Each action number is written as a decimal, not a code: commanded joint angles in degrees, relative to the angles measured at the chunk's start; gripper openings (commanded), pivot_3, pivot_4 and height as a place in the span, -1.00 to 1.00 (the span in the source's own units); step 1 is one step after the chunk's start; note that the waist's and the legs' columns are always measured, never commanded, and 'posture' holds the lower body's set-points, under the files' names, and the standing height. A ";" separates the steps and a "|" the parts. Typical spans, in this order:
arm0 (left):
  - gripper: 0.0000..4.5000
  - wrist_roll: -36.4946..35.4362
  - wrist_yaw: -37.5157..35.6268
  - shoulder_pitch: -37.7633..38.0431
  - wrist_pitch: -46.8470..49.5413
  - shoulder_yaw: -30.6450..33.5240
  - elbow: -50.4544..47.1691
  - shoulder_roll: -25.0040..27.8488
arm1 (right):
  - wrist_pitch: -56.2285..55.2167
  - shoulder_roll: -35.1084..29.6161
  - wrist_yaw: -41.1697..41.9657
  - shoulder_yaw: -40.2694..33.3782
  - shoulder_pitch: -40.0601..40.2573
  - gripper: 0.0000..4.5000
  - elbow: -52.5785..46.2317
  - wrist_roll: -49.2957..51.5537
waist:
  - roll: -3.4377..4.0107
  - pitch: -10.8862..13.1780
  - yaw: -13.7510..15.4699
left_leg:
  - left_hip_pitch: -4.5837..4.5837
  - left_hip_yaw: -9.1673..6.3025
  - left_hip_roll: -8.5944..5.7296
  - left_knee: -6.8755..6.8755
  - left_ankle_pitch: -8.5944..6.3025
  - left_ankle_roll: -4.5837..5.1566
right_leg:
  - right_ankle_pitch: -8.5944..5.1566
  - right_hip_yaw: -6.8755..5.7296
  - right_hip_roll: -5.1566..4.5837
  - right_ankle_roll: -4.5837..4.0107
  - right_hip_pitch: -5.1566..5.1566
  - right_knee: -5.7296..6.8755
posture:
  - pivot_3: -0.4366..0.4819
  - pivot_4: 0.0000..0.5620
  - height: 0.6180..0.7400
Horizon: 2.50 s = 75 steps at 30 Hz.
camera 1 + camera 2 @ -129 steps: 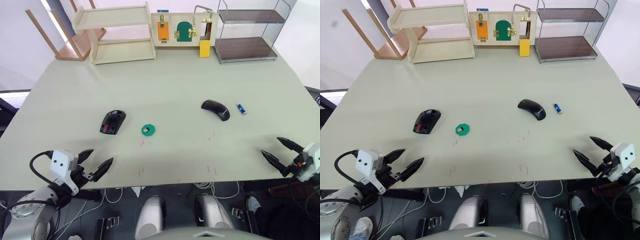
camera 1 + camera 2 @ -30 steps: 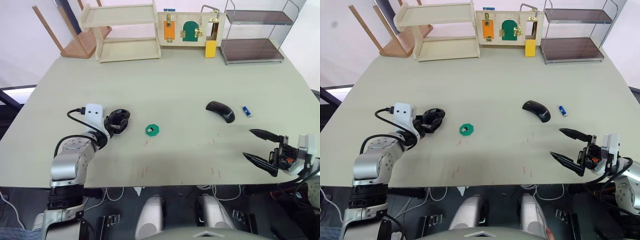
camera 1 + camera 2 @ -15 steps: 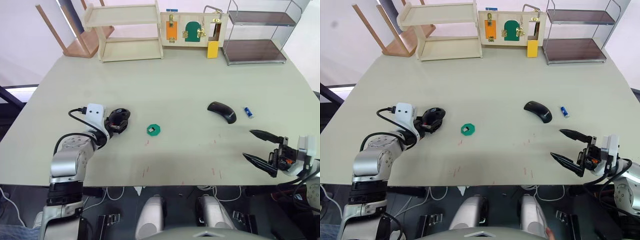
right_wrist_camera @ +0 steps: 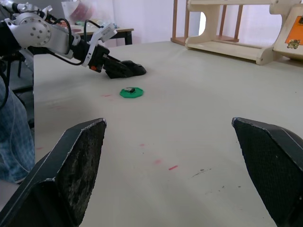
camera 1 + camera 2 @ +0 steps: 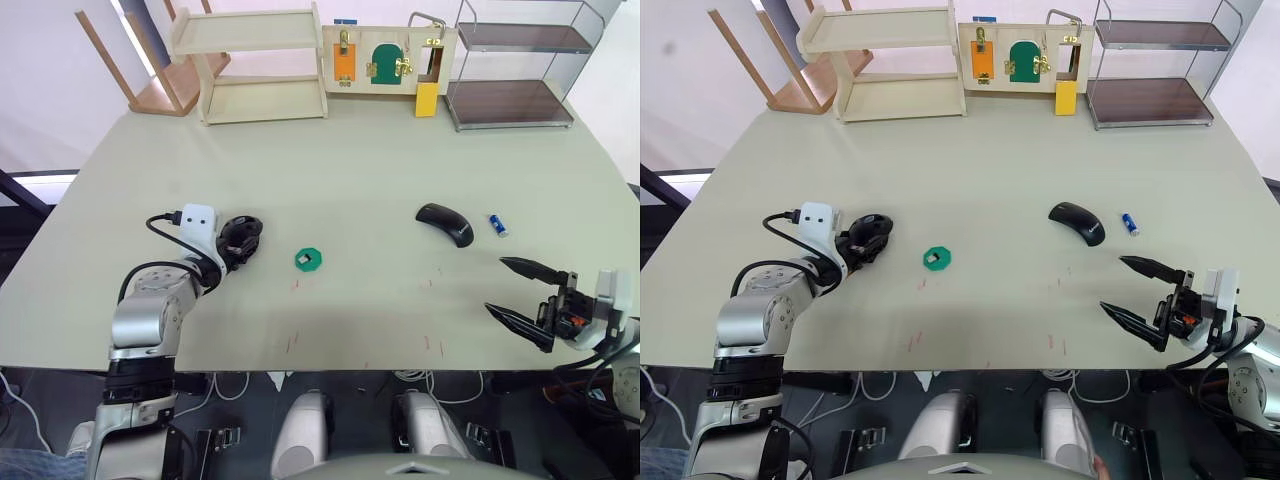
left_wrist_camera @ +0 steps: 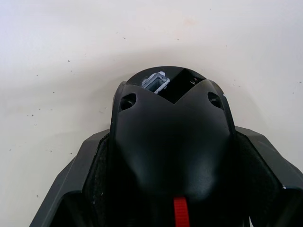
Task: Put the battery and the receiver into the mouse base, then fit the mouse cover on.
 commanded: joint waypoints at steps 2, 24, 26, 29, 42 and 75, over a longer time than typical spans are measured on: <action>0.30 0.40 0.47 -0.06 0.03 1.16 -0.79 0.35 | 0.07 -0.16 -0.22 -0.28 -0.38 1.00 -2.07 0.46 | 0.00 0.00 -0.07 | 0.00 0.00 0.00 0.02 0.00 0.00 | 0.00 0.00 0.00 0.00 0.00 0.00 | -0.05 -0.47 1.00; 0.30 -8.92 -30.49 -6.42 -4.12 -3.45 -11.91 18.40 | 0.39 -0.08 0.73 0.36 -1.89 1.00 -1.40 1.04 | -0.01 0.07 0.03 | -0.02 0.09 0.26 0.04 0.00 0.00 | -0.01 -0.01 0.22 -0.05 -0.02 -0.06 | -0.05 -0.47 1.00; 0.30 -8.87 -32.53 -7.51 -3.79 -5.92 -12.94 18.97 | 0.57 -0.19 0.85 0.26 -1.99 1.00 -1.57 1.12 | 0.03 0.09 -0.04 | -0.01 0.15 0.26 0.04 0.00 0.00 | 0.00 0.02 0.22 -0.04 -0.02 -0.07 | -0.05 -0.47 1.00; 0.30 -8.84 -36.39 -9.97 -3.25 -11.37 -14.91 18.94 | 0.78 -1.00 2.02 0.06 -2.07 1.00 -1.68 1.24 | 0.04 0.10 -0.15 | 0.00 0.19 0.25 0.04 0.00 0.00 | -0.01 0.06 0.28 -0.04 -0.02 -0.06 | -0.05 -0.47 1.00; 0.30 -3.71 -45.27 -16.56 -7.29 -26.38 -12.56 15.10 | 2.33 -6.51 12.22 0.47 -3.86 1.00 0.28 2.14 | 0.06 0.17 -0.21 | -0.01 0.37 0.30 0.09 0.00 0.00 | -0.02 0.07 0.40 -0.04 -0.03 -0.05 | -0.05 -0.47 1.00; 0.30 12.75 -42.55 -12.89 -10.75 -41.98 -6.55 3.38 | 1.29 -5.27 4.52 -1.04 -5.29 1.00 6.29 -3.89 | 0.12 0.19 -0.19 | -0.05 0.37 0.32 0.58 -0.01 0.02 | -0.03 0.12 0.42 -0.03 -0.01 0.19 | -0.05 -0.47 1.00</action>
